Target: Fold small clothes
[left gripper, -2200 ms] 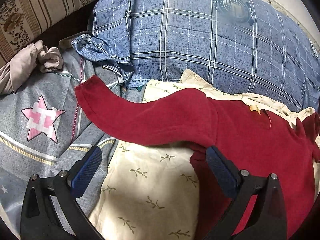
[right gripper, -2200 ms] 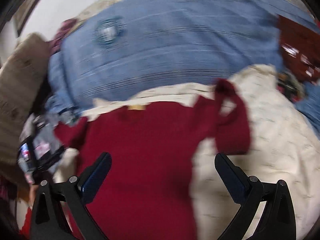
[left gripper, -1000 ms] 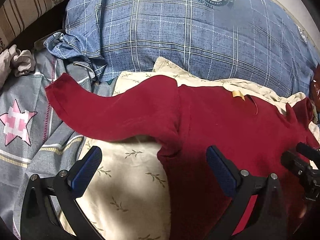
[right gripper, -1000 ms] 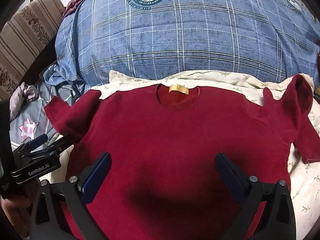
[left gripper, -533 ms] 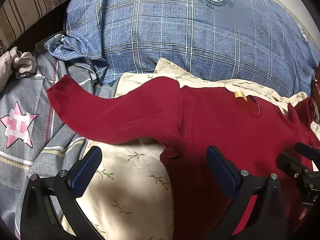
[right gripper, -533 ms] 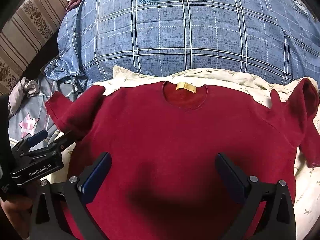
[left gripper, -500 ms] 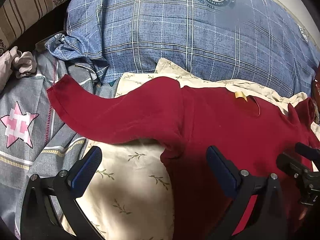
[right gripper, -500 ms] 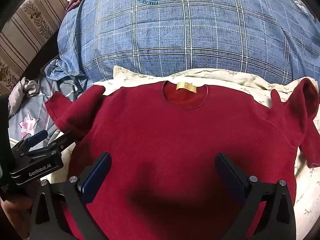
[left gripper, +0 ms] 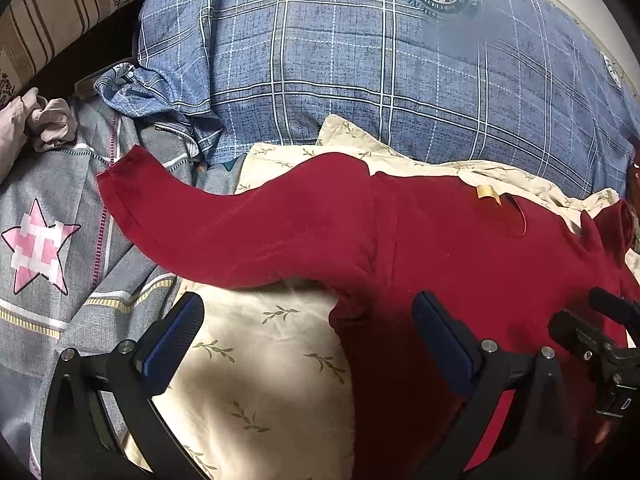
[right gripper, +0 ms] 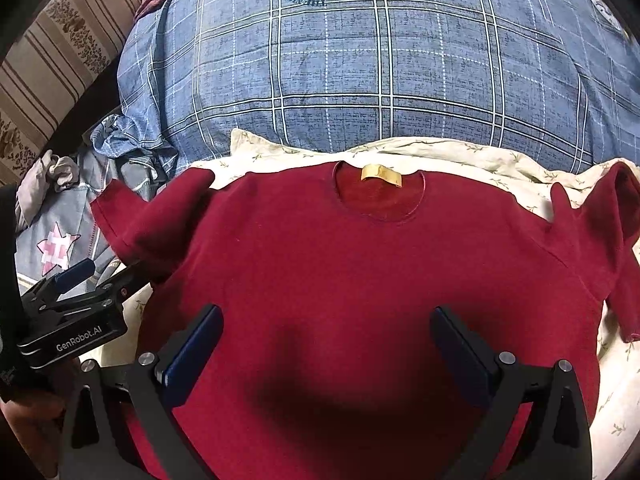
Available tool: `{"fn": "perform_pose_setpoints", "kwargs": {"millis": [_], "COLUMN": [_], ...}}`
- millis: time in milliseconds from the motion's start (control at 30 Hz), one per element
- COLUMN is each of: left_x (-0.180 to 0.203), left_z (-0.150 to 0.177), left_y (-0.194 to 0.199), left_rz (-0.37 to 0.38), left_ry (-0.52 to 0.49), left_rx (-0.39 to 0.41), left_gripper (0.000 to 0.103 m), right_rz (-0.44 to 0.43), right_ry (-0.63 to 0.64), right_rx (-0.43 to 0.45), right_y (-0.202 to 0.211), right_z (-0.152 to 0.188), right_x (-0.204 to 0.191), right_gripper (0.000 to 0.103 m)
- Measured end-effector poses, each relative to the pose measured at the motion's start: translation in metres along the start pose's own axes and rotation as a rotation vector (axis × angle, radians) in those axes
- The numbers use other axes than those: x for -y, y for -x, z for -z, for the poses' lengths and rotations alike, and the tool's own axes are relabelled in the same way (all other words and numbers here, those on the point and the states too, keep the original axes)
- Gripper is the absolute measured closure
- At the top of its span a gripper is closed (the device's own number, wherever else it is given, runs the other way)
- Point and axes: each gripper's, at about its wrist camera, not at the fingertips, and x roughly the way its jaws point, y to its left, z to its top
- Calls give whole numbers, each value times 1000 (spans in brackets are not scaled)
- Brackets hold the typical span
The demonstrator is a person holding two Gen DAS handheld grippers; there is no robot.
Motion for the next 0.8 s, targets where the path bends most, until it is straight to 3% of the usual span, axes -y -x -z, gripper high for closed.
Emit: {"fn": "perform_pose_setpoints", "kwargs": {"millis": [600, 800], "left_x": [1, -27], "left_z": [-1, -14], "left_y": [1, 11], "left_rz": [6, -1], "left_ry": [-12, 83], "left_rx": [7, 45], "left_gripper": [0, 0], "right_rz": [17, 12], "right_ry": [-37, -32], "right_rx": [-21, -23], "right_y": [-9, -11], "right_z": [3, 2], "right_x": [9, 8], "right_gripper": [0, 0]}}
